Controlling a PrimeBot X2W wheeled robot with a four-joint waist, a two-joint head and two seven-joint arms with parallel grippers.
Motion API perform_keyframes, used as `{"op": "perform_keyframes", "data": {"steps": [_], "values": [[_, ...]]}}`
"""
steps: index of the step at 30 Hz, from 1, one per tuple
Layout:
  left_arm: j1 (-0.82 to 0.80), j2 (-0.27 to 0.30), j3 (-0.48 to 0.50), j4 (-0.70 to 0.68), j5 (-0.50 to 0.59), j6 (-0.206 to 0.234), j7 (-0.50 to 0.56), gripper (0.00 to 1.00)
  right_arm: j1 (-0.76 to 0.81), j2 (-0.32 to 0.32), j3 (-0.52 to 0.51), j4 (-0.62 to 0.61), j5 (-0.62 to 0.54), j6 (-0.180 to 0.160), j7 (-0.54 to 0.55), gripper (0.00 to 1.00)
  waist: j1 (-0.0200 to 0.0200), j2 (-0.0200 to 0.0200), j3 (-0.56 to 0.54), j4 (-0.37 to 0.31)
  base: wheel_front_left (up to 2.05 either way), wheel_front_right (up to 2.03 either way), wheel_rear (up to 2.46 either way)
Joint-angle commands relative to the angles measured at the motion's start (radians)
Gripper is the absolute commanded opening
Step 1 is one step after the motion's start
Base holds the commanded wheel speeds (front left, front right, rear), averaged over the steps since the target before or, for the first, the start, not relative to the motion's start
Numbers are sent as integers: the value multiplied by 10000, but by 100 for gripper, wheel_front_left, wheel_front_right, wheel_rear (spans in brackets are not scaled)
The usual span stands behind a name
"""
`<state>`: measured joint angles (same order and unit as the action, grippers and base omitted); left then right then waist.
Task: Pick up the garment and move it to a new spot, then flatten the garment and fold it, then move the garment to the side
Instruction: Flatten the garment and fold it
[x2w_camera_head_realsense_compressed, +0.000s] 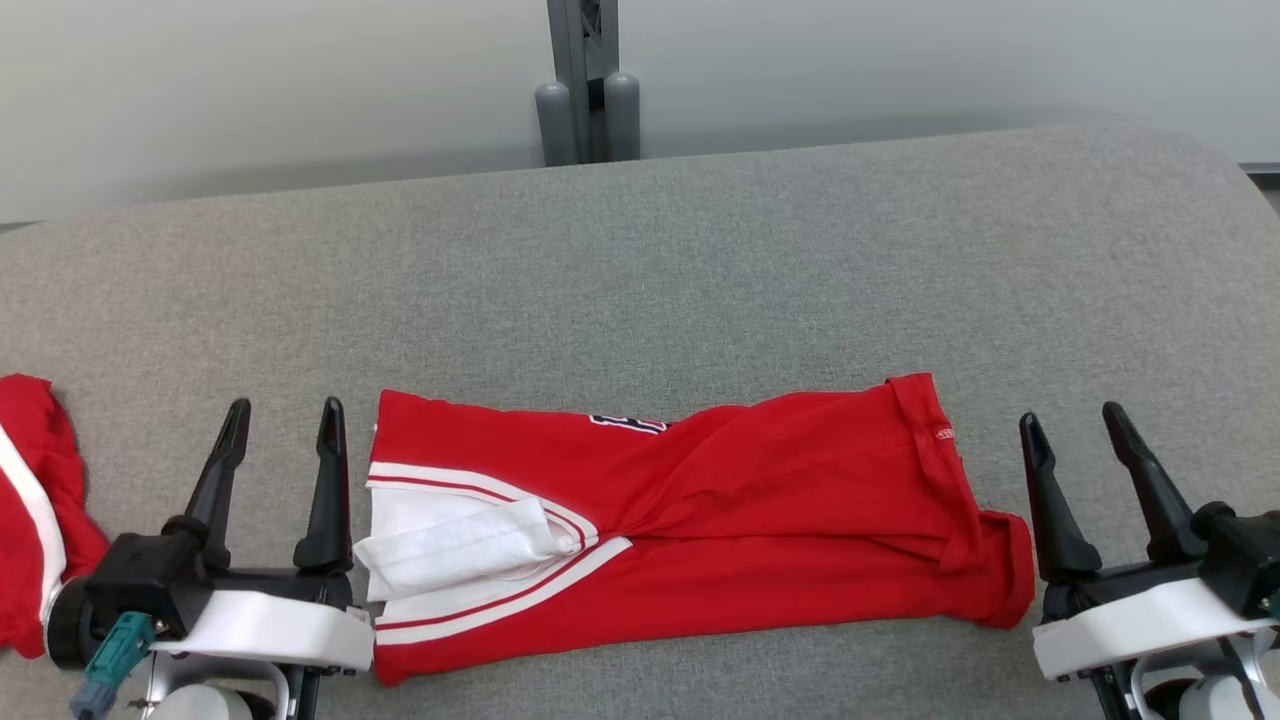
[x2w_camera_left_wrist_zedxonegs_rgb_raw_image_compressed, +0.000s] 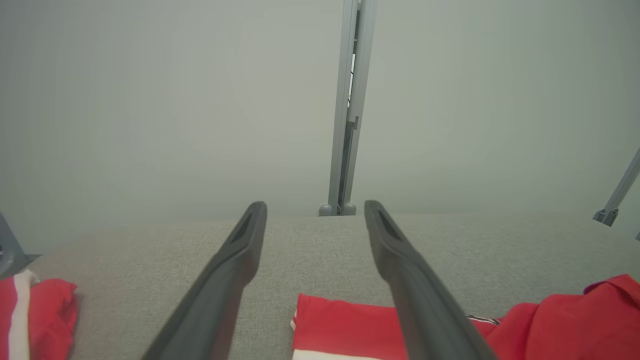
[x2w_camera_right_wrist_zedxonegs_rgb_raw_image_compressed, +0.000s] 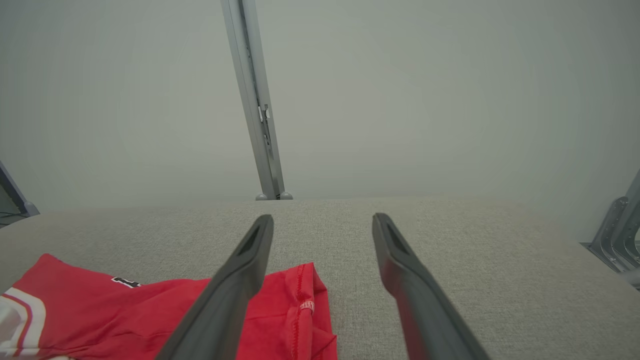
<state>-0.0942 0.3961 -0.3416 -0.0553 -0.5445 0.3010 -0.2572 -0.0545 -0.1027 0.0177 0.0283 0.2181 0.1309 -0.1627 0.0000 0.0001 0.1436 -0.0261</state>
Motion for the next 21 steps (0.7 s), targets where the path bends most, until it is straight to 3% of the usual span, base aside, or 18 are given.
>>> {"op": "perform_keyframes", "data": {"steps": [1,21], "values": [[148,45,24,181,93,-57,-57,100,167,10,31,109,-51,-3,76,100,0,-1,-147,-6,0,0,0],[189,-59,-47,843,158,-226,-68,100,195,37,-78,468,113,-3,231,100,0,-1,-292,171,0,0,0]]}}
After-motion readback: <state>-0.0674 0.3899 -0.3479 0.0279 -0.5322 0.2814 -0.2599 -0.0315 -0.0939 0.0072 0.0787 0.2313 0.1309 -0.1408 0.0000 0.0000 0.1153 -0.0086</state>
